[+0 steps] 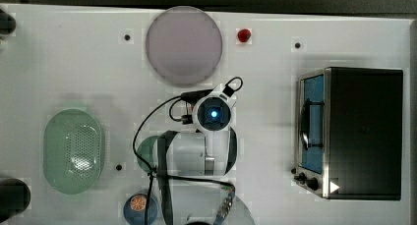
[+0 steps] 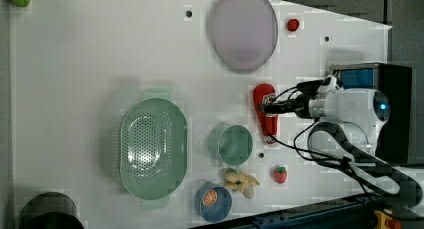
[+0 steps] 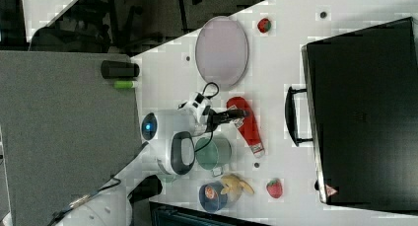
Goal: Pick Ketchup from the table and place it in strainer.
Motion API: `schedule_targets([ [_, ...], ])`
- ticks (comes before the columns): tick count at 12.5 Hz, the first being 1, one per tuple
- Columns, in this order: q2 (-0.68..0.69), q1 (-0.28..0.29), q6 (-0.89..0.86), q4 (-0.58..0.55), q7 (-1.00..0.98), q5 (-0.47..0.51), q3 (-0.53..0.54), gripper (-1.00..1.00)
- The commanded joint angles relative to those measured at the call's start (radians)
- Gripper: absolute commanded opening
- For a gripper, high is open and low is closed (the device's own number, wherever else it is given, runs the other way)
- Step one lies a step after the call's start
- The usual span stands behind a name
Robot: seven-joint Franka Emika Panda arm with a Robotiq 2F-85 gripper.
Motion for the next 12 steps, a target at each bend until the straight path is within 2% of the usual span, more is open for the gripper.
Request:
schedule_targets([
  [1,0.012,0.004,0.029,-0.004,-0.034,0.001,-0.014,0.43],
  [2,0.003,0.004,0.032,-0.002,-0.034,0.001,-0.012,0.21],
  [6,-0.128,0.003,-0.037,0.000,-0.020,0.003,-0.012,0.16],
  [9,-0.303,0.007,-0.259,0.024,-0.017,0.003,0.003,0.16],
  [12,-0.436,0.014,-0.561,0.107,0.065,0.005,0.047,0.16],
])
